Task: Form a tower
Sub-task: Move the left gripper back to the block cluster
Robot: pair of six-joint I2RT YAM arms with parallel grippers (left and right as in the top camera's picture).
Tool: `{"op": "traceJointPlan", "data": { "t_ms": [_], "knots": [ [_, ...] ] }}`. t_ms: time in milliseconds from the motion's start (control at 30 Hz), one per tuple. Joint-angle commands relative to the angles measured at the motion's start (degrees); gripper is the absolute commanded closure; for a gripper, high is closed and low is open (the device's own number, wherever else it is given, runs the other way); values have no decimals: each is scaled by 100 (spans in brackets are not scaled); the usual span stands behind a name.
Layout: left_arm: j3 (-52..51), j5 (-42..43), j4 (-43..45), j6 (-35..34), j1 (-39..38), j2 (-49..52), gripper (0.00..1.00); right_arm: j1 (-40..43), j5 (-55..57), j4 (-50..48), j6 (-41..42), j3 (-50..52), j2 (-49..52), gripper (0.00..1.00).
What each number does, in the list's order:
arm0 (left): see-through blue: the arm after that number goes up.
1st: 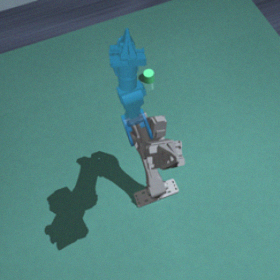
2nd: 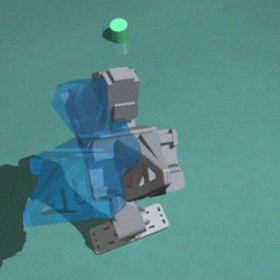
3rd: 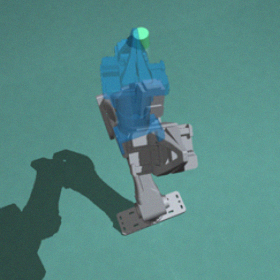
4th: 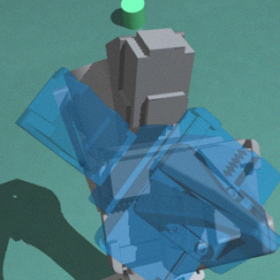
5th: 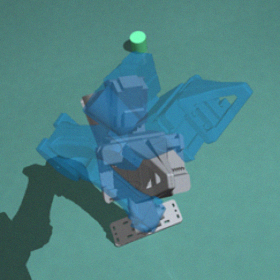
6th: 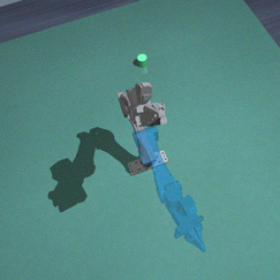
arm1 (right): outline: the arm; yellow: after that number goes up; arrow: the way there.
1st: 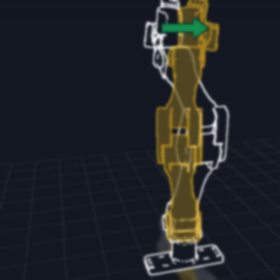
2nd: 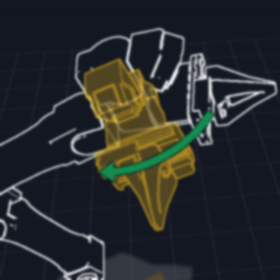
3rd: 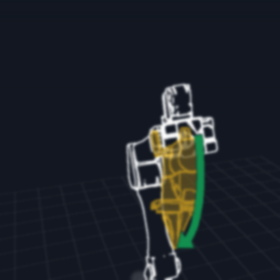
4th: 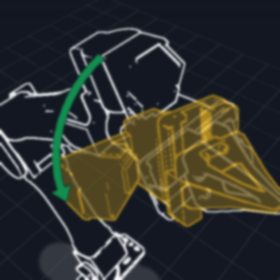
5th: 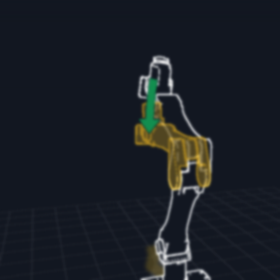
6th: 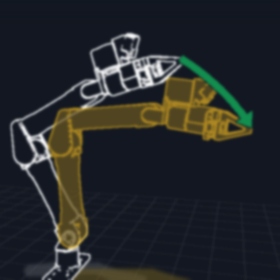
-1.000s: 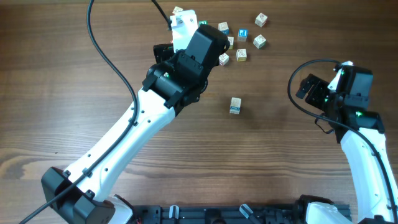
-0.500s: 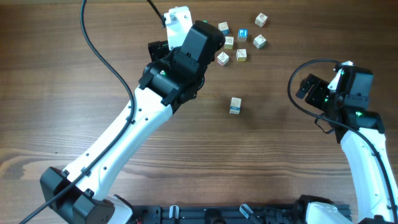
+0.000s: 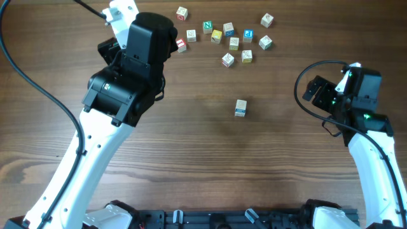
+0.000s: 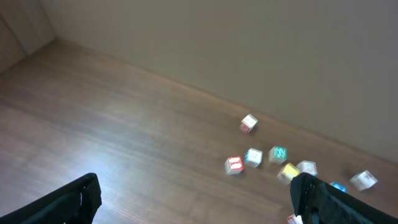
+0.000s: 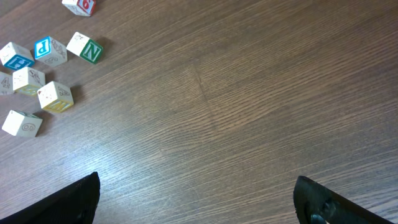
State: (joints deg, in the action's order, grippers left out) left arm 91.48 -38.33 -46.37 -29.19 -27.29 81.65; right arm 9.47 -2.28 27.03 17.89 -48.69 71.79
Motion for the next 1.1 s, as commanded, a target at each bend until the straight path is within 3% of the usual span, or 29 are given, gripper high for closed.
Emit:
{"op": "traceJointPlan", "data": {
  "t_ms": [0,33,67,167,267,367,500,633,700,800,1067],
  "knots": [
    [79,-76,-216,46,20,-70,0,-2,-245,-275,621,-74,66,0],
    [79,-79,-184,46,20,-70,0,-2,-892,-376,1469,-74,63,0],
    [79,-76,-44,46,20,-66,0,-2,-1729,-232,2938,-72,74,0],
    [79,-33,240,39,20,-63,0,-2,-1720,278,3842,-70,87,0],
    [79,514,562,116,22,63,0,-2,-1421,444,3869,-70,87,0],
    [94,1716,852,651,236,365,0,-2,-1403,568,3866,-70,87,0],
    [984,3040,490,1005,664,1266,1,-2,-1405,645,3869,-70,87,0],
    [3521,3106,-793,1576,557,3274,1,-2,-1405,649,3871,-70,87,0],
    [4013,3130,-833,1574,527,3812,0,-2,-1405,649,3886,-70,87,0],
    [4113,3580,-625,1552,525,4446,0,-2,-1405,649,3956,-70,87,0],
    [4111,3602,133,1698,455,5890,4,-2,-1405,649,3956,-70,87,0]
  ]
}}
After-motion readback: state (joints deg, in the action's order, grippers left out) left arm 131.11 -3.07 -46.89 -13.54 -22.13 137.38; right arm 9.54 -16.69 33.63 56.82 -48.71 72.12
